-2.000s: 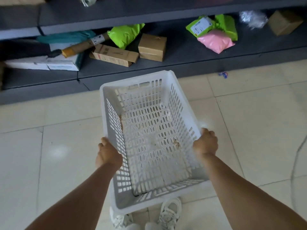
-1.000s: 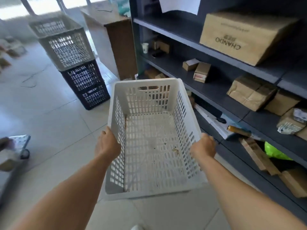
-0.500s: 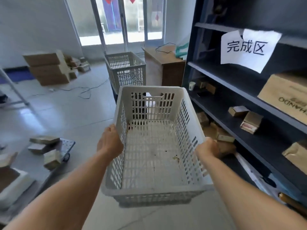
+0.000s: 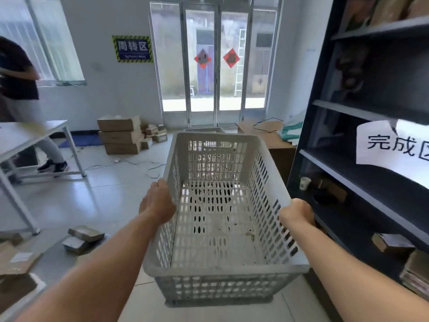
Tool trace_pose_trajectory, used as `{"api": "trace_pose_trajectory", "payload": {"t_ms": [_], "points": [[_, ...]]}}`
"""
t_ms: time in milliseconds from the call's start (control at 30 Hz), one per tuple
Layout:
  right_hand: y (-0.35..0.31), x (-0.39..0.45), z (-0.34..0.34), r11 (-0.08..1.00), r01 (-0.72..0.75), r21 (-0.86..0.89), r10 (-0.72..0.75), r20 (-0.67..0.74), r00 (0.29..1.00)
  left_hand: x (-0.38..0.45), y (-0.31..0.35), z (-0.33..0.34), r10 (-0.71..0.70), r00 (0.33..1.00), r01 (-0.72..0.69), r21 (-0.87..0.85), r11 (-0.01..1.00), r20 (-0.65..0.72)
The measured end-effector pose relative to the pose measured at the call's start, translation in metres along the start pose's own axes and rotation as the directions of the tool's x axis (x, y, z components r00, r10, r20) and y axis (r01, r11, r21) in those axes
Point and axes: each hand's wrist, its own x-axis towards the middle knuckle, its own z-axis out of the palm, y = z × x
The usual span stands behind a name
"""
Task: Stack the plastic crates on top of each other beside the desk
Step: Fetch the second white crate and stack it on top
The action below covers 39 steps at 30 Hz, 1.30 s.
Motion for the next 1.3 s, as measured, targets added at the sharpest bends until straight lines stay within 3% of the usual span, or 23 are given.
{"api": "trace_pose_trajectory", "payload": {"t_ms": [267,567,900,1300], "points": [[-0.081,0.092,-0.008,0.996,0.086,0.029,-0.086,-0.003,0.996,0.089,0.038,-0.002,-0.074,0.994,0.067,-0.090,0.994,-0.075],[-0.182,0.192,0.028,0.989,0.097,0.108,-0.103,0.045,0.994,0.241,0.053,0.001,-0.064,0.991,0.050,-0.121,0.991,-0.114],[-0.291,0.317,0.076,0.977,0.209,-0.032,-0.210,-0.046,0.977,0.411,0.074,0.001,-0.015,0.990,-0.012,-0.189,0.982,-0.143],[-0.402,0.512,0.141,0.966,0.253,-0.051,-0.252,0.014,0.968,0.624,0.126,0.048,-0.072,0.988,0.055,-0.123,0.991,-0.139]]}}
